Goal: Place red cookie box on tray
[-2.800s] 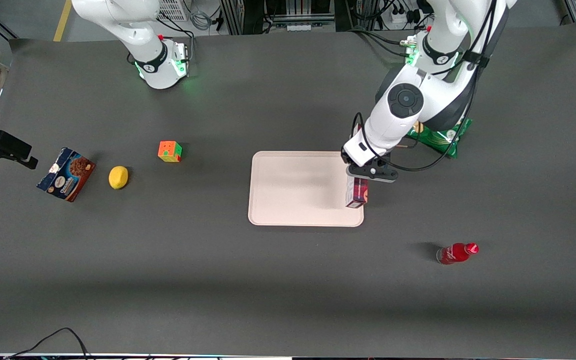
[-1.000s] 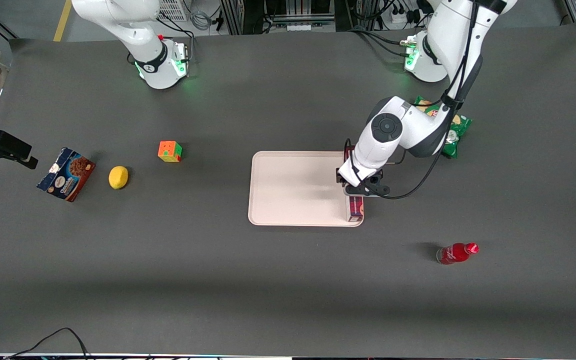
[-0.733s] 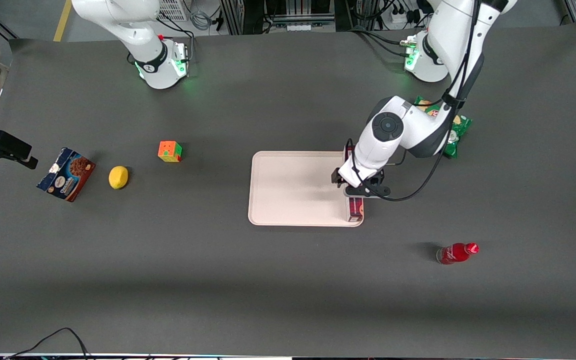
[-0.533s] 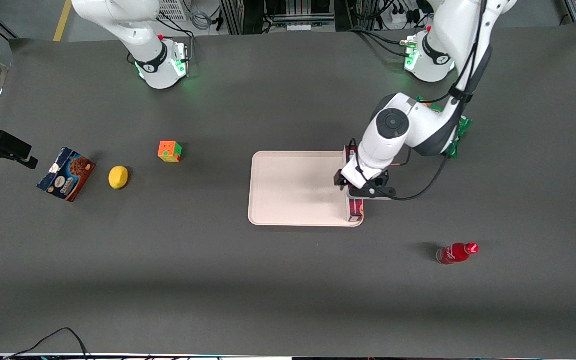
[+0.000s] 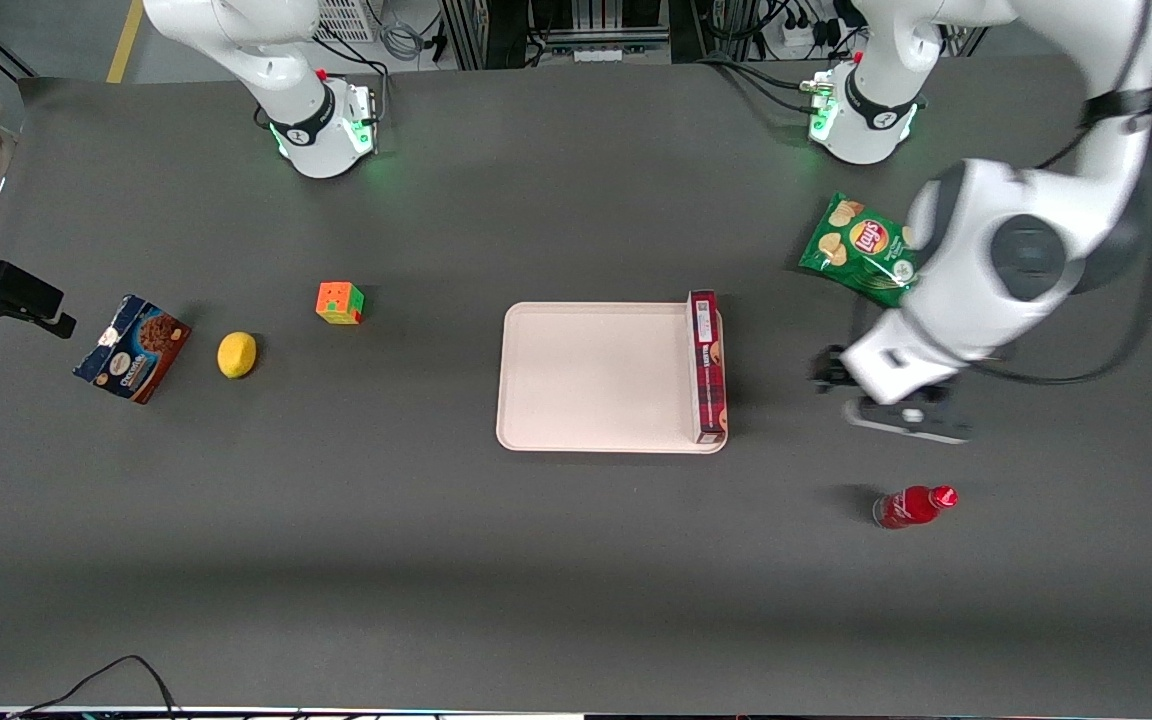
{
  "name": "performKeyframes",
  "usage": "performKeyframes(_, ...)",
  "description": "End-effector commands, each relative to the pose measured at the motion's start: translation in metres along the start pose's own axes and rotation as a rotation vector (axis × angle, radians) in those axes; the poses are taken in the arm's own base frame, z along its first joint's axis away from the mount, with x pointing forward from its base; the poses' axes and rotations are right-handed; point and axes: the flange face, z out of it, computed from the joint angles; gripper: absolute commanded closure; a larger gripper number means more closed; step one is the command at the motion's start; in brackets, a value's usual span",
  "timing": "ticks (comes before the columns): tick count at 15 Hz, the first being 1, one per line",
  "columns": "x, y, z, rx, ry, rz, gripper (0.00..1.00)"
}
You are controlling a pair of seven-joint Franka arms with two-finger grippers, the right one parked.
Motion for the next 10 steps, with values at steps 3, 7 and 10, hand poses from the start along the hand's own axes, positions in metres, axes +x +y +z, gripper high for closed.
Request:
performKeyframes(3, -0.039, -0.100, -0.093, -0.007, -0.064, 0.032, 0.00)
performKeyframes(7, -0.070, -0.126, -0.147, -0.013, -0.098, -0.019, 0.00)
performKeyframes(10, -0.084, -0.125, -0.169, -0.018, -0.097, -0.031, 0.00)
